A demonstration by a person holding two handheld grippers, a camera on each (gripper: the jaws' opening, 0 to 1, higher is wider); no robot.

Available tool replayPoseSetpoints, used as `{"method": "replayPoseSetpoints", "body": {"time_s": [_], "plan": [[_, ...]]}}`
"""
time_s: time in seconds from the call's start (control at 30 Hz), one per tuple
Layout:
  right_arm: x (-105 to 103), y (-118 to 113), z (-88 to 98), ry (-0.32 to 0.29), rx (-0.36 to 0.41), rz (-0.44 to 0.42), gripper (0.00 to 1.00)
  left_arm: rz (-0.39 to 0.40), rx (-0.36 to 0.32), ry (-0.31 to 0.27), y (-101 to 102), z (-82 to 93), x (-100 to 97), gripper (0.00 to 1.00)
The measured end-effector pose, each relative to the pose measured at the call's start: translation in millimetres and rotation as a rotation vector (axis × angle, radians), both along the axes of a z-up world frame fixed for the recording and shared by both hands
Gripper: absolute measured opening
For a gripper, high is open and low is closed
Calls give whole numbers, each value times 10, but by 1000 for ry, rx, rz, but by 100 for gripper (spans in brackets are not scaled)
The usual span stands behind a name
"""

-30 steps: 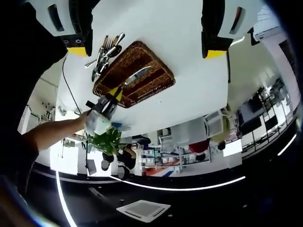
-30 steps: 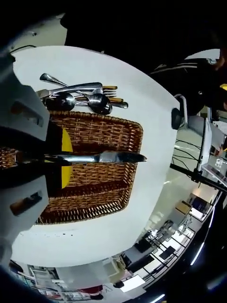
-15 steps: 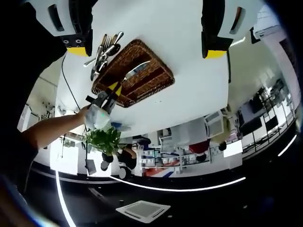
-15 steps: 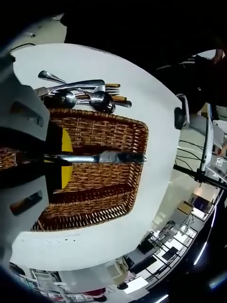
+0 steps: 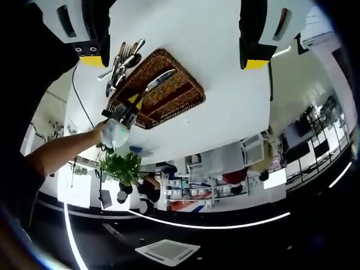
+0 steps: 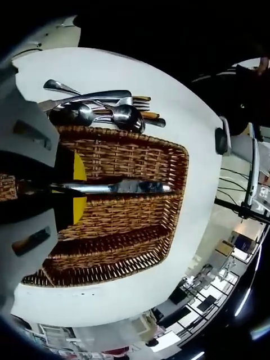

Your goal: Arrange the knives, forks, and spoons in their matching storage slots by inserting each utensil handle-first until every utensil is classified and aligned in the correct compartment

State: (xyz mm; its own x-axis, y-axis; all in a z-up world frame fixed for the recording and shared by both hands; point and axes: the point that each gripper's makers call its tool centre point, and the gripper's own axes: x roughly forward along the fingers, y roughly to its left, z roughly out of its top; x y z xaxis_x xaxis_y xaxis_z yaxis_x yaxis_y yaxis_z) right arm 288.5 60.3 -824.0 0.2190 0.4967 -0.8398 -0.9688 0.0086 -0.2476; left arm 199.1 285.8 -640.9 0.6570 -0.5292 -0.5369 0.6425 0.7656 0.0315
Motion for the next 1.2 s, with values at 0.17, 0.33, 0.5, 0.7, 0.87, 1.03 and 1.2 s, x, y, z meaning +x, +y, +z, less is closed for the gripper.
{"method": "replayPoseSetpoints", "body": {"time_s": [0.17,0.33,0.5,0.7,0.87,1.03,1.2], "plan": [[6,10,-73,9,-11,2,2,4,0,1,28,-8,-5,100],[19,11,-200,28,-37,7,3,6,4,5,34,-25,-13,100],[5,67,-248,30,-43,10,3,14,0,5,61,-30,-13,100],[-5,1,-362,26,-87,6,4,16,2,8,65,-48,-17,100],[30,12,-402,-38,-90,16,5,13,0,8,53,-50,-11,100],[107,23,-365,-122,-40,-8,6,10,-1,8,38,-49,-14,100],[81,-6,-328,-135,-12,4,10,5,-4,5,-2,-43,-17,100]]}}
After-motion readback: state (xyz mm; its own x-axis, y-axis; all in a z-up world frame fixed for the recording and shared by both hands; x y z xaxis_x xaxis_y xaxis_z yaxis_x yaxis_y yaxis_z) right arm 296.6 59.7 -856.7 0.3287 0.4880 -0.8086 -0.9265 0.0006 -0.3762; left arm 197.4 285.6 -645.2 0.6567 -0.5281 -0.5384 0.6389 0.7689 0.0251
